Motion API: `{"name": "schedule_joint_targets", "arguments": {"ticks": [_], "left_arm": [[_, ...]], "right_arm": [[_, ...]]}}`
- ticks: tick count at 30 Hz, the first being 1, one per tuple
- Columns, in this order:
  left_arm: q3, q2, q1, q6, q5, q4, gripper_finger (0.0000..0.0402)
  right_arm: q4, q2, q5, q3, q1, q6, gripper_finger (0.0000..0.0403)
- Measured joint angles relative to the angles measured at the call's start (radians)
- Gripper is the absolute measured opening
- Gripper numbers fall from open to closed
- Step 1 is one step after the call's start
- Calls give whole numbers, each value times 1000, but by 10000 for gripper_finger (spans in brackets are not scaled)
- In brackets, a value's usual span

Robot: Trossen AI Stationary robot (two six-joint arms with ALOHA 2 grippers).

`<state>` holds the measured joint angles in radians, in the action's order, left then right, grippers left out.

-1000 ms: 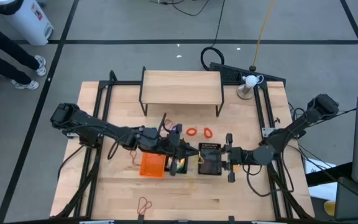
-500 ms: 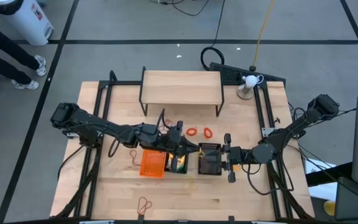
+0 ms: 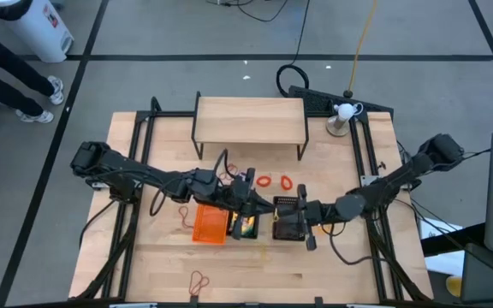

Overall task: Pick & Place Office Desk Supplies
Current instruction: Put the yellow rubber band into the right black bin

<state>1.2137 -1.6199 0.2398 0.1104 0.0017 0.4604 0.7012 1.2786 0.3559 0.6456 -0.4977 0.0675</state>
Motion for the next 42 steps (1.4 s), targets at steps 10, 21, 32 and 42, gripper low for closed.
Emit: {"name": "schedule_joint_targets", "arguments": {"ticks": [10, 21, 32, 42], "left_arm": [[0, 1, 1, -2, 2, -22, 0], [0, 2, 0, -3, -2, -67, 4], [0, 2, -18, -3, -2, -87, 20], [0, 2, -18, 6, -2, -172, 21]], "right_arm": [[49, 48, -37, 0, 35, 32, 72], [-67, -14, 179, 0, -39, -48, 2], [-361, -181, 449, 0, -146, 43, 1], [-429, -205, 509, 0, -159, 78, 0]]}}
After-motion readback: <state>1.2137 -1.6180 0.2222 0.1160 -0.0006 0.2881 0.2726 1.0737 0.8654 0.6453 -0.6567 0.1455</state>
